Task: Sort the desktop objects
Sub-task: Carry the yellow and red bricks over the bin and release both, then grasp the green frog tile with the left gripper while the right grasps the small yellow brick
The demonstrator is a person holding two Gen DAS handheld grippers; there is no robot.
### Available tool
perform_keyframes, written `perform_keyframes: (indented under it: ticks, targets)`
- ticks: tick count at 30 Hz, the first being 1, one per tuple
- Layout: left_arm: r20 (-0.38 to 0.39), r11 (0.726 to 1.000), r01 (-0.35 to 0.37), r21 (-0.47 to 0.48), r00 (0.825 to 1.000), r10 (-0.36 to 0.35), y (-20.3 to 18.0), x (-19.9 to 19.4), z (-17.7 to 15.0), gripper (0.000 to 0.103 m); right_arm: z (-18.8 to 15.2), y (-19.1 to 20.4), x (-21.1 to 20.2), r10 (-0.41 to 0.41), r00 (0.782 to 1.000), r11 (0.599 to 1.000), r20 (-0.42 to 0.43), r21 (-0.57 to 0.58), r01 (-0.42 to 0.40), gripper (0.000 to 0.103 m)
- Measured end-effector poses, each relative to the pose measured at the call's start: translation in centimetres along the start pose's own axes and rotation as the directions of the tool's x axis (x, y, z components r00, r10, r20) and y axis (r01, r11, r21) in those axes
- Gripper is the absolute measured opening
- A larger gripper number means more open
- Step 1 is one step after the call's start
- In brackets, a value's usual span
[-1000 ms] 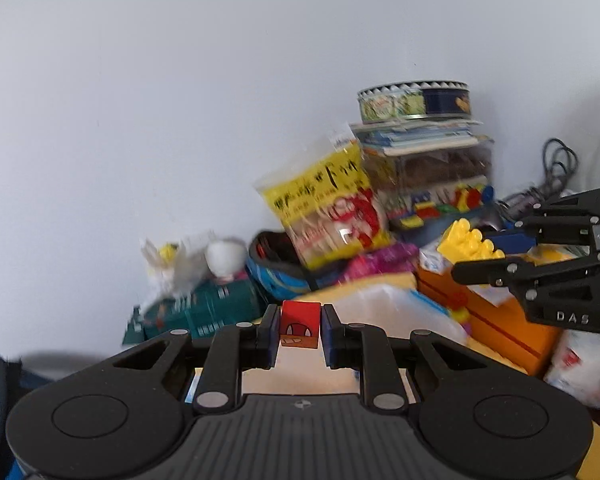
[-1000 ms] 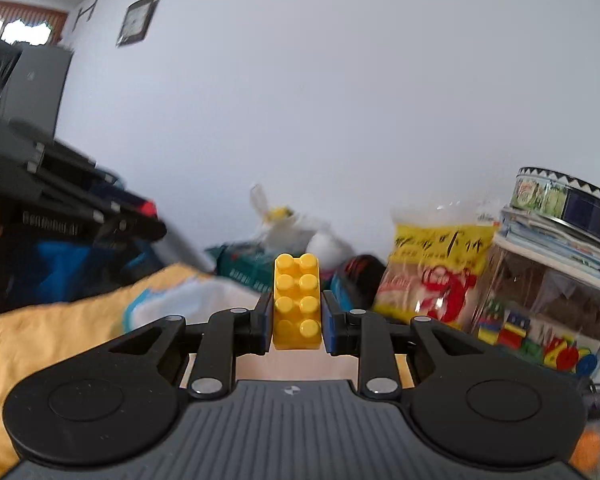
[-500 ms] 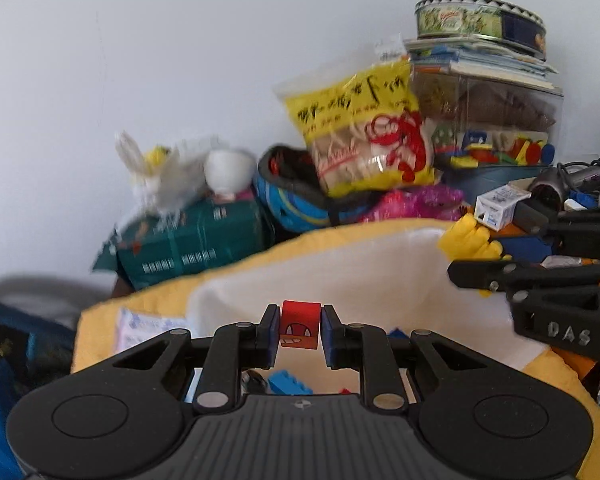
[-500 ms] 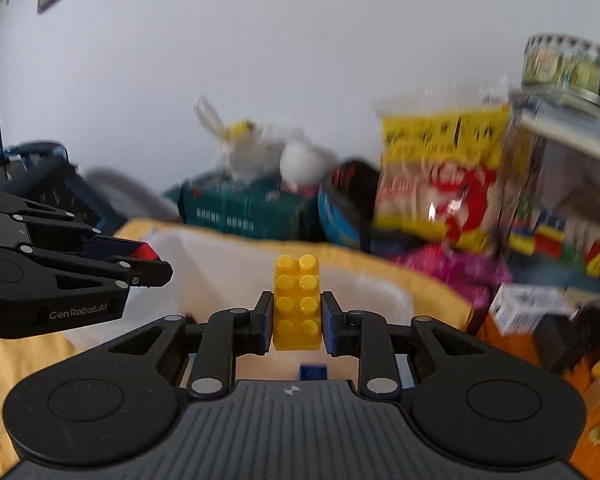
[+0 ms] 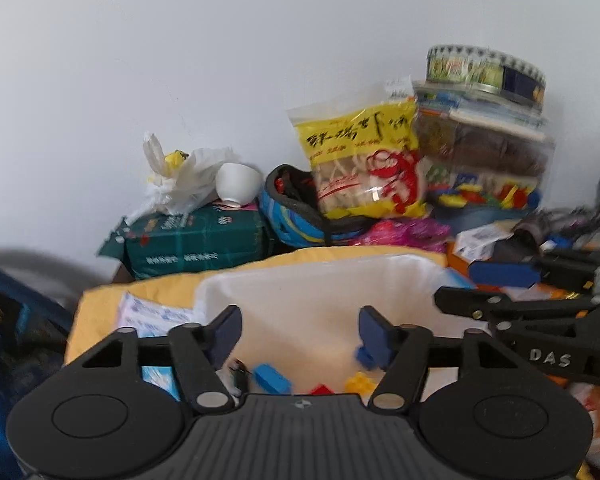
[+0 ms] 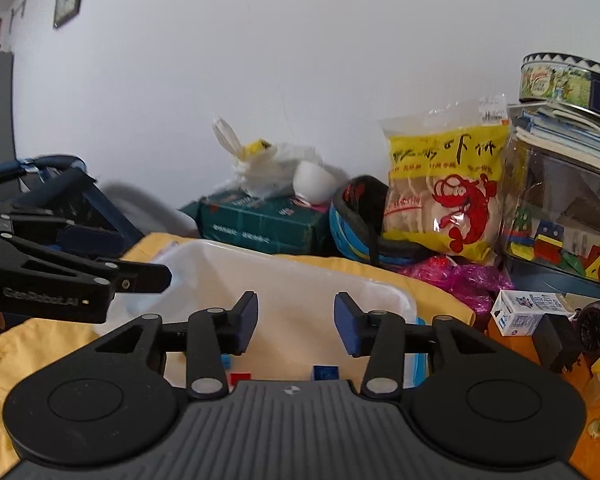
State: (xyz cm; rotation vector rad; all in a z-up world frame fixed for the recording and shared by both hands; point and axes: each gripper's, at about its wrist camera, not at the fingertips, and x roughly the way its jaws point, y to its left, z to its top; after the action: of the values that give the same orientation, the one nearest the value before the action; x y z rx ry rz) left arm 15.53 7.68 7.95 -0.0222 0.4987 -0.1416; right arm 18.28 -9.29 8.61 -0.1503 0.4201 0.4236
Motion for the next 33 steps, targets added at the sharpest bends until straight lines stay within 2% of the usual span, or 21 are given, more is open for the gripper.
perform_keyframes:
  ticks: [4, 8, 10, 14, 20, 22, 25, 28, 33]
  targets:
    - [-0.039, 0.999, 0.005, 0.036, 0.999, -0.004, -1.0, -2.0, -1.7, 0.069, -1.2, 0.5, -2.3, 0.017, 1.0, 1.0, 0.016, -0.007, -0.017, 0.053]
    - [-0.082, 0.992, 0.005, 0.124, 0.997, 0.005, -2.9, -3.5, -5.0, 0.072, -3.4, 0.8, -3.9, 0.034, 0.999, 0.999, -0.014, -0.004, -0.034, 0.055]
    - [-0.111, 0.989, 0.012, 0.148, 0.994, 0.005, -3.9, -4.0, -7.0, 0.072, -4.8, 1.0, -4.5, 0.038, 0.998, 0.999, -0.044, 0.003, -0.038, 0.055]
    - [-0.175, 0.991, 0.035, 0.132, 0.985, -0.012, -5.3, -4.7, -11.1, 0.072, -7.9, 1.6, -5.0, 0.051, 0.993, 0.999, -0.11, 0.025, -0.048, 0.055]
    - [-0.262, 0.991, 0.022, 0.135, 0.965, 0.015, -6.4, -5.0, -15.7, 0.072, -13.3, 2.3, -6.0, 0.092, 0.969, 0.994, -0.227, 0.086, -0.074, 0.053]
    - [-0.283, 0.992, 0.036, 0.121, 0.959, 0.0, -6.3, -5.1, -16.6, 0.072, -14.5, 2.8, -6.3, 0.121, 0.956, 0.992, -0.266, 0.066, -0.107, 0.053]
    - [-0.309, 0.991, 0.054, 0.121, 0.951, -0.014, -6.5, -5.2, -17.7, 0.072, -15.6, 3.7, -6.3, 0.116, 0.944, 0.992, -0.308, -0.005, -0.123, 0.053]
    - [-0.32, 0.991, 0.066, 0.118, 0.947, -0.025, -6.8, -5.2, -18.1, 0.071, -16.2, 4.0, -6.1, 0.151, 0.931, 0.988, -0.332, 0.02, -0.153, 0.05]
    - [-0.317, 0.987, 0.084, 0.139, 0.948, -0.036, -7.2, -5.0, -18.5, 0.07, -16.4, 4.5, -5.9, 0.157, 0.931, 0.987, -0.329, 0.018, -0.16, 0.05]
